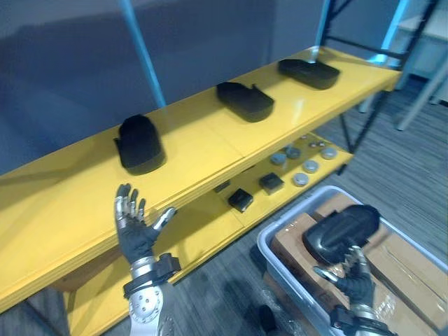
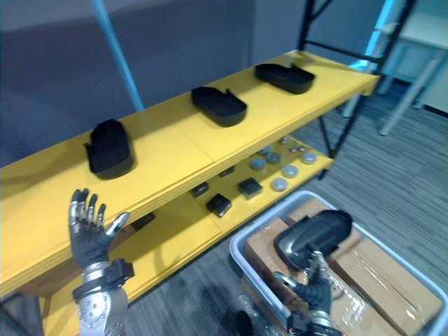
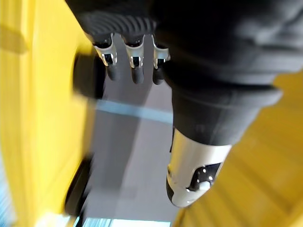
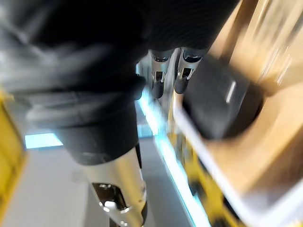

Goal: Walk over and take plastic housings, then place them on the shelf

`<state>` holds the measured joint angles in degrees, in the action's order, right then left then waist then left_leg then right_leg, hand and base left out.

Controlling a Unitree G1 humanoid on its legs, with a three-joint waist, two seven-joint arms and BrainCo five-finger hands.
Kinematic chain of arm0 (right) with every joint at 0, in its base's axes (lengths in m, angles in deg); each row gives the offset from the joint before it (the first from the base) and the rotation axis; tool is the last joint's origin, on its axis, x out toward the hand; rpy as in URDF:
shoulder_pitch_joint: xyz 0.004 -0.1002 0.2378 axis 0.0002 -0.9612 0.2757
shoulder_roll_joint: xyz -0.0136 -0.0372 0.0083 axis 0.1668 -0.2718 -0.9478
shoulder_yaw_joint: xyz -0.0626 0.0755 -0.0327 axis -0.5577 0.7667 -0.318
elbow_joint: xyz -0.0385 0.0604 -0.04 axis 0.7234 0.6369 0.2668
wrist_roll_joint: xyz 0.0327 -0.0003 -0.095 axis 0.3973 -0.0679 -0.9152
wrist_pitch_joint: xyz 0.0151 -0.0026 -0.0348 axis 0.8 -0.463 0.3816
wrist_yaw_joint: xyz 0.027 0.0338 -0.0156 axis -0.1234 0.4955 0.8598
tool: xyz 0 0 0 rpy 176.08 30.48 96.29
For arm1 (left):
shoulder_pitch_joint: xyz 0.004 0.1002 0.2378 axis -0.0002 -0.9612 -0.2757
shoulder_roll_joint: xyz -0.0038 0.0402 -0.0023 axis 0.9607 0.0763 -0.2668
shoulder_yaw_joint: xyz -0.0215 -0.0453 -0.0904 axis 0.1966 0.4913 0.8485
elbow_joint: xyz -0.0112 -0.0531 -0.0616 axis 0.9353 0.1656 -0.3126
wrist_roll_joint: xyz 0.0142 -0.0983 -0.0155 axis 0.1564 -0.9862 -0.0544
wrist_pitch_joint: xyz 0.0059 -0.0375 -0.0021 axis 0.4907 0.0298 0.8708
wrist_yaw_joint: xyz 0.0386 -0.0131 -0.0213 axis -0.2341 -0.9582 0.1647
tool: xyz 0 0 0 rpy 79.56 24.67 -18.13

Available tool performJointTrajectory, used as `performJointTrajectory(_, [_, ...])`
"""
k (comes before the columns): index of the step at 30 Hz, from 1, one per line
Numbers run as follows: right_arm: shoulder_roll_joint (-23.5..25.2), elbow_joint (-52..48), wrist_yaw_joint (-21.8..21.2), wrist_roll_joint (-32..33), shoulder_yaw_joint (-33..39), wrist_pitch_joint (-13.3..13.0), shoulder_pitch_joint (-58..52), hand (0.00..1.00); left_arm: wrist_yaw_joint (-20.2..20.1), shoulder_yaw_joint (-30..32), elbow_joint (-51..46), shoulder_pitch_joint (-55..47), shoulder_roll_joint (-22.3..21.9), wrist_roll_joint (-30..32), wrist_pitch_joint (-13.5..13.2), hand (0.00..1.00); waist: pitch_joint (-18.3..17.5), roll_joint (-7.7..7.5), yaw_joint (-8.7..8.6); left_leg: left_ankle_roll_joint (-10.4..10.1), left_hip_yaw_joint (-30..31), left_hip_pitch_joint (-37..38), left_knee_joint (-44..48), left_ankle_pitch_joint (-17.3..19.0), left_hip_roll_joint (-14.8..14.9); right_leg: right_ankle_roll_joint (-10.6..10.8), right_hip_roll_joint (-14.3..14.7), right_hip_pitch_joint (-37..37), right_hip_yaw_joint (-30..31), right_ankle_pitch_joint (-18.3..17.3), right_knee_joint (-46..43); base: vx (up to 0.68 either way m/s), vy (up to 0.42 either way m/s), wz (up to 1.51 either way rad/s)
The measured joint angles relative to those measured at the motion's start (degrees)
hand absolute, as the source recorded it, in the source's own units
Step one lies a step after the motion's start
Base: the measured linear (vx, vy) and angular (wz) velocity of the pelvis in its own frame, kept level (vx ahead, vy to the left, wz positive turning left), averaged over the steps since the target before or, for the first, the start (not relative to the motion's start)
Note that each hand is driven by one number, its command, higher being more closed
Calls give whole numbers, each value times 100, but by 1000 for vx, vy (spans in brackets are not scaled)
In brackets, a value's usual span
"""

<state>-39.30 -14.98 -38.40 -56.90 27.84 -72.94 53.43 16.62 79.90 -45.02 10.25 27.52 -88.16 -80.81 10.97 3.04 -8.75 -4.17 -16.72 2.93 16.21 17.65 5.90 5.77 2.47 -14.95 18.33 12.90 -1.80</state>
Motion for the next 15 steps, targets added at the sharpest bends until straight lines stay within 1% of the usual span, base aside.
performJointTrajectory(1, [12,-147,44,-1,9,-1,-24,0,-19,-91,-1,27,16,54,16,0,-19,-93,-5,100,-519,-79,107,66,-10,-51,-82,-108,-134,-203,358,-197,136,-221])
performJointTrajectory(2, [8,-118,100,-6,21,0,96,0,-72,-168,12,141,13,57,61,0,-56,-33,22,191,-1088,-69,-15,21,125,-408,-279,-232,-1233,-664,656,-241,168,-268])
performJointTrajectory(3, [37,-87,181,-69,6,-2,233,0,-123,-156,50,247,21,126,60,0,-50,-23,83,216,-1563,-94,-60,-17,237,-519,-386,-492,-2254,-683,478,-154,111,-228])
performJointTrajectory(4, [51,-58,238,-139,3,-2,298,0,-141,-123,99,308,18,165,63,0,-44,-12,106,221,-1846,-95,-97,-47,315,-564,-436,-634,-2823,-654,174,-143,126,-236])
performJointTrajectory(5, [93,41,359,-227,79,-2,399,0,-153,-138,313,452,11,168,71,0,-39,-3,114,218,-2398,-26,-163,-109,452,-560,-613,-741,-3498,-661,-702,-72,86,-186])
performJointTrajectory(7, [126,199,428,-351,232,-2,433,0,-182,-240,579,569,-19,165,114,0,-33,7,105,210,-2767,63,-153,-121,531,-471,-784,-543,-3485,-757,-1258,-39,29,-142])
performJointTrajectory(8, [175,290,471,-425,341,-1,437,0,-212,-408,723,627,-28,164,128,0,-58,-43,29,200,-2913,57,-124,-127,556,-362,-844,-218,-3276,-1086,-1201,22,-65,-105])
performJointTrajectory(9, [193,430,517,-427,376,8,521,0,-276,-589,842,758,-24,164,156,0,29,-6,-10,188,-3038,26,-137,-202,610,-424,-721,-137,-3242,-973,-868,34,-70,-69])
performJointTrajectory(10, [197,473,536,-427,395,12,542,0,-315,-686,938,847,-34,164,185,0,67,17,-22,137,-3042,24,-195,-257,614,-505,-682,-132,-3201,-900,-769,56,-81,-48])
performJointTrajectory(11, [202,611,570,-427,385,17,542,0,-395,-895,1146,976,-78,165,235,0,72,33,-14,148,-3038,29,-337,-398,624,-561,-563,-88,-3173,-801,-545,87,-106,-31])
performJointTrajectory(12, [210,681,580,-428,298,26,534,0,-477,-1078,1256,1008,-88,173,252,0,72,33,-5,155,-2973,47,-411,-480,688,-590,-421,-6,-3150,-763,-315,102,-127,-29])
performJointTrajectory(13, [223,699,583,-429,255,27,535,0,-527,-1137,1318,1018,-82,178,256,0,71,35,-7,157,-2940,40,-370,-497,752,-596,-352,37,-3149,-763,-227,110,-176,-19])
performJointTrajectory(14, [239,817,595,-453,185,27,576,0,-607,-1212,1528,1049,-72,176,277,0,76,32,4,160,-2801,-41,41,-496,991,-659,-235,166,-3163,-807,-128,107,-240,-4])
performJointTrajectory(15, [237,907,594,-470,149,30,615,0,-634,-1219,1642,1043,-71,176,300,0,85,21,11,164,-2681,-95,377,-496,1140,-701,-193,261,-3165,-836,-103,113,-272,-3])
